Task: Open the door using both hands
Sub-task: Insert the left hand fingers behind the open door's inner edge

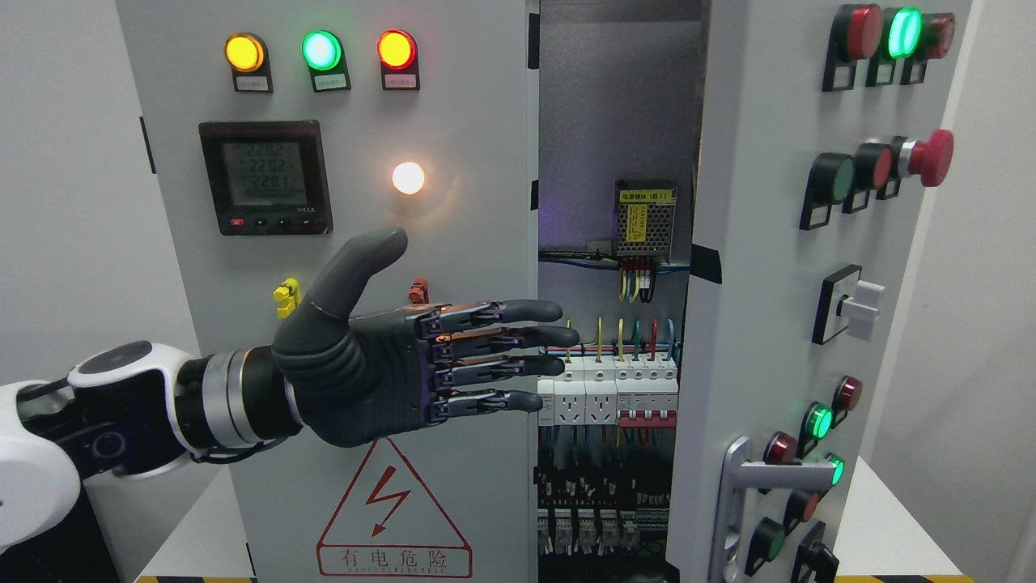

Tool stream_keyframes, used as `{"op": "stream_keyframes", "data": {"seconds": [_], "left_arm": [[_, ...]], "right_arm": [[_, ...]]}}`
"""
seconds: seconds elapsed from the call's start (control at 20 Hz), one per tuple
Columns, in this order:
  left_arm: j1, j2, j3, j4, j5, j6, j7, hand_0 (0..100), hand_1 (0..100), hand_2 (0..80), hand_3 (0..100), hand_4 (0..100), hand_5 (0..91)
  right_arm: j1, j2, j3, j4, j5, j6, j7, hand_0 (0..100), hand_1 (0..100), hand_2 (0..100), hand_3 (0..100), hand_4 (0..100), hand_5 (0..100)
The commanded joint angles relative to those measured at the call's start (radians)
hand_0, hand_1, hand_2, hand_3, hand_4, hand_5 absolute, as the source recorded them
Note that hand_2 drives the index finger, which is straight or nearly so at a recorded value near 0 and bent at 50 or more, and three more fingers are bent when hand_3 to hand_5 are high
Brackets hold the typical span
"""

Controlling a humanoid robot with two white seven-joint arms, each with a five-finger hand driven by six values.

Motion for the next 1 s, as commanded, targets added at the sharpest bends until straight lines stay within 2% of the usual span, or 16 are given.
{"op": "stream_keyframes", "data": {"seconds": [0.0,0.15,0.35,0.6,0.95], "left_arm": [[-0.010,-0.123,-0.030,0.027,0.010,-0.002,0.000,0,0,0.0,0,3,0.0],[-0.010,-0.155,-0.029,0.048,0.017,-0.002,0.002,0,0,0.0,0,3,0.0],[-0.010,-0.184,-0.003,0.080,0.059,-0.001,0.017,0,0,0.0,0,3,0.0],[-0.010,-0.235,0.016,0.136,0.063,0.001,0.023,0,0,0.0,0,3,0.0],[-0.009,-0.300,0.065,0.147,0.060,0.002,0.101,0,0,0.0,0,3,0.0]], "right_arm": [[0.000,0.000,0.000,0.000,0.001,0.000,0.000,11,0,0,0,0,0],[0.000,0.000,0.000,0.000,0.001,0.000,0.000,11,0,0,0,0,0],[0.000,0.000,0.000,0.000,0.000,0.000,0.000,11,0,0,0,0,0],[0.000,0.000,0.000,0.000,0.000,0.000,0.000,11,0,0,0,0,0],[0.000,0.000,0.000,0.000,0.000,0.000,0.000,11,0,0,0,0,0]]}}
